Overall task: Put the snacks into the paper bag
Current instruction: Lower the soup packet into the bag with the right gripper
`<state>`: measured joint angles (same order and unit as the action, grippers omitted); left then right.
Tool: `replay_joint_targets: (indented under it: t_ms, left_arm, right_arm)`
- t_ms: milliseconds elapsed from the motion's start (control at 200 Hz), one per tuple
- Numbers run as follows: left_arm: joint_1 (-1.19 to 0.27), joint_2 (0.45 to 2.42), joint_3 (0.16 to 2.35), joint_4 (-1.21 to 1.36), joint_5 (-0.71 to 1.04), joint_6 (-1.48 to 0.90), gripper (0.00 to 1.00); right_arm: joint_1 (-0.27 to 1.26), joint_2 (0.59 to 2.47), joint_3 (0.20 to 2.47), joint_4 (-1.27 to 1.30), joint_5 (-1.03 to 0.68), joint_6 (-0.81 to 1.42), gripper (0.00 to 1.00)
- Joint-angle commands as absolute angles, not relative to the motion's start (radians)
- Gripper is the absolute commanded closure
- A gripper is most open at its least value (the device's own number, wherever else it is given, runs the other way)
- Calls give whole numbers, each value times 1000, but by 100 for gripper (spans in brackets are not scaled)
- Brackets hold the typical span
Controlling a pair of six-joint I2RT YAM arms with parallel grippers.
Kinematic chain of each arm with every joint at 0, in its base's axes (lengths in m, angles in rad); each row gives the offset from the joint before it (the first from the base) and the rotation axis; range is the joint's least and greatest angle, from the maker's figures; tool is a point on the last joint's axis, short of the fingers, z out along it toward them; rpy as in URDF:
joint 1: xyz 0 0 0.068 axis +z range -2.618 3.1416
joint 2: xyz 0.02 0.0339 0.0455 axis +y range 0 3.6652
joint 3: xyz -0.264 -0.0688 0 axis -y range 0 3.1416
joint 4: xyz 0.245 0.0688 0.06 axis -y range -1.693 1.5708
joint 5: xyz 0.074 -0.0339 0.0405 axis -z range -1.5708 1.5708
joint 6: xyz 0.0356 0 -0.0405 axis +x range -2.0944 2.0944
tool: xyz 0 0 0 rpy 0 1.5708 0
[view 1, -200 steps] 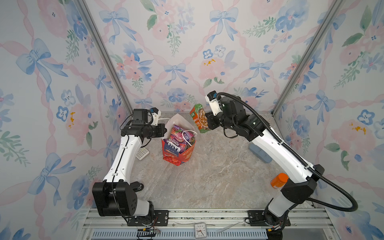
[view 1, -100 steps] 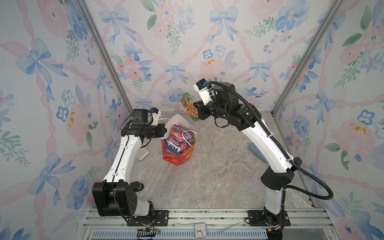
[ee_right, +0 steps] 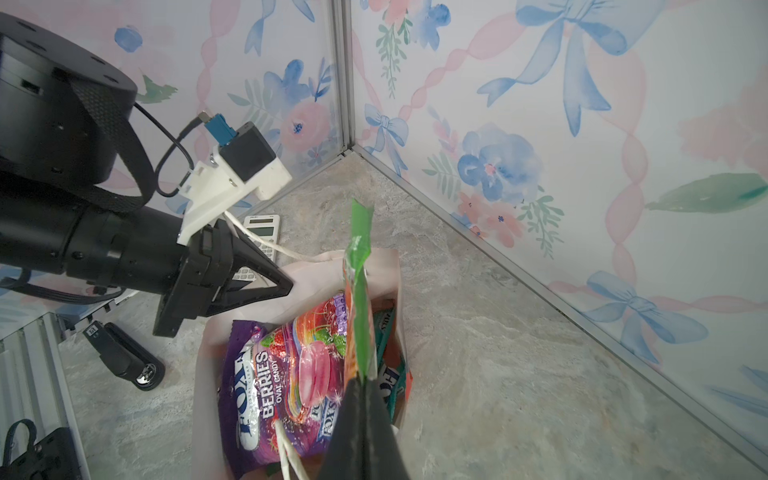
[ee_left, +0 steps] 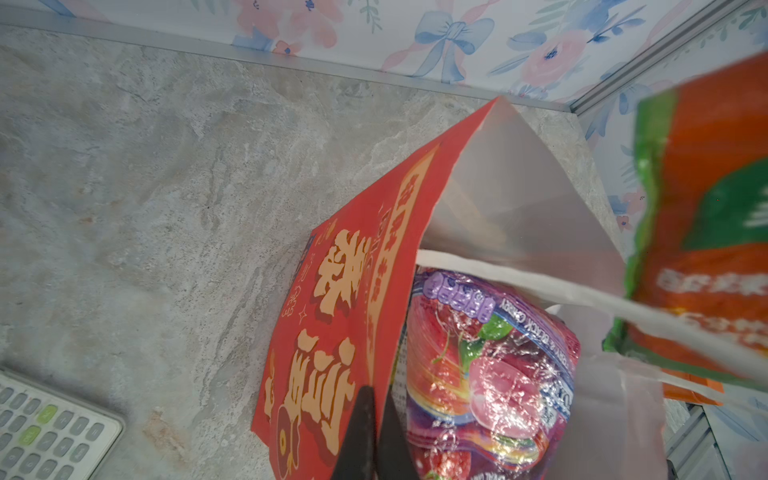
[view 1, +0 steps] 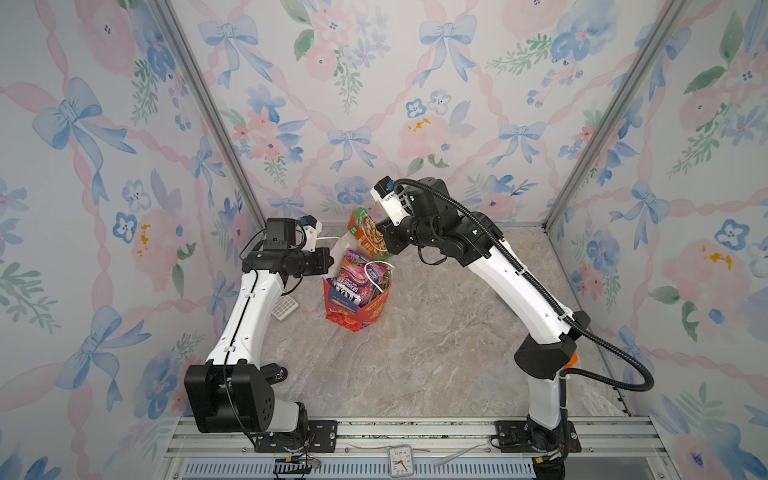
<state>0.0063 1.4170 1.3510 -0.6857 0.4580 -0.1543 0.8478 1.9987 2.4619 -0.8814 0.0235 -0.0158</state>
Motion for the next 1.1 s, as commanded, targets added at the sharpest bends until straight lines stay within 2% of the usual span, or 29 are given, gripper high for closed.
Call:
replay_joint_targets:
  t_ms: [0, 690, 1095]
  left_arm:
    - [11, 1416, 1350, -686, 476, -155, 100]
    - [11, 1423, 1353, -686, 472, -153, 100]
    - [12, 1427, 1355, -686, 472, -153, 100]
  right_arm:
    - [848, 2016, 2456, -908, 63, -50, 100]
    - [833, 2074, 2476, -953, 247, -166, 100]
    - [840, 2096, 2539, -963, 299, -218, 100]
